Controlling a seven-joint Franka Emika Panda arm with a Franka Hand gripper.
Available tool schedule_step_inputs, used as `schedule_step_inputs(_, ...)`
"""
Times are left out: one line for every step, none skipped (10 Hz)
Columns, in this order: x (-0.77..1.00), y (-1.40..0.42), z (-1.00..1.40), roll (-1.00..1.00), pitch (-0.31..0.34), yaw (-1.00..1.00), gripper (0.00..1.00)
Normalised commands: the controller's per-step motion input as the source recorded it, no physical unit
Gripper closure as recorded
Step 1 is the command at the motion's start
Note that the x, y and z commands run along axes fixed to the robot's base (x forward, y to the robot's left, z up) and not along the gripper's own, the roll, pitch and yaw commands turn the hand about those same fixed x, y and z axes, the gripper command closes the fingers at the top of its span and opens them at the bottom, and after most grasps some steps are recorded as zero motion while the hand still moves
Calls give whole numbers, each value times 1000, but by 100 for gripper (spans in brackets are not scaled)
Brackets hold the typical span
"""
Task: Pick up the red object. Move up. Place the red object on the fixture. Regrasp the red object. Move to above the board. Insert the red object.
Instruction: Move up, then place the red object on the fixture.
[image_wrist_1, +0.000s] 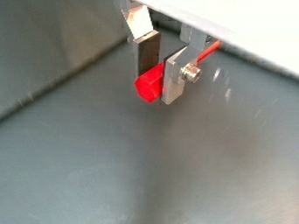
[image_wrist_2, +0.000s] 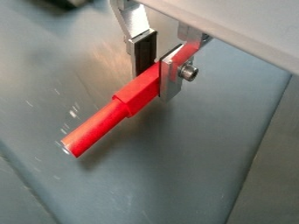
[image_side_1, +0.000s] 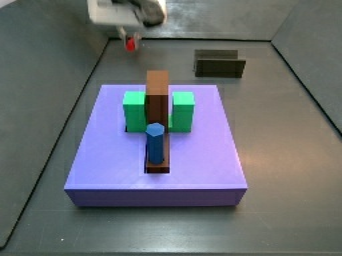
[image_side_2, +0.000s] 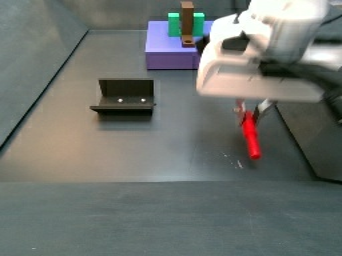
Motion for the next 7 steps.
schedule_step_inputs(-71, 24, 559, 58, 72, 9, 100)
schedule_step_inputs(-2, -1, 242, 130, 105, 18, 100)
schedule_step_inputs(0, -31, -23, -40, 0, 0, 100)
schedule_step_inputs(0, -320, 300, 0, -120, 0, 100)
schedule_step_inputs(634, -360, 874, -380, 3, -86, 100)
schedule_step_inputs(743, -337, 814, -557, 54, -123, 100)
schedule_step_inputs(806, -320, 809, -591, 103, -126, 100)
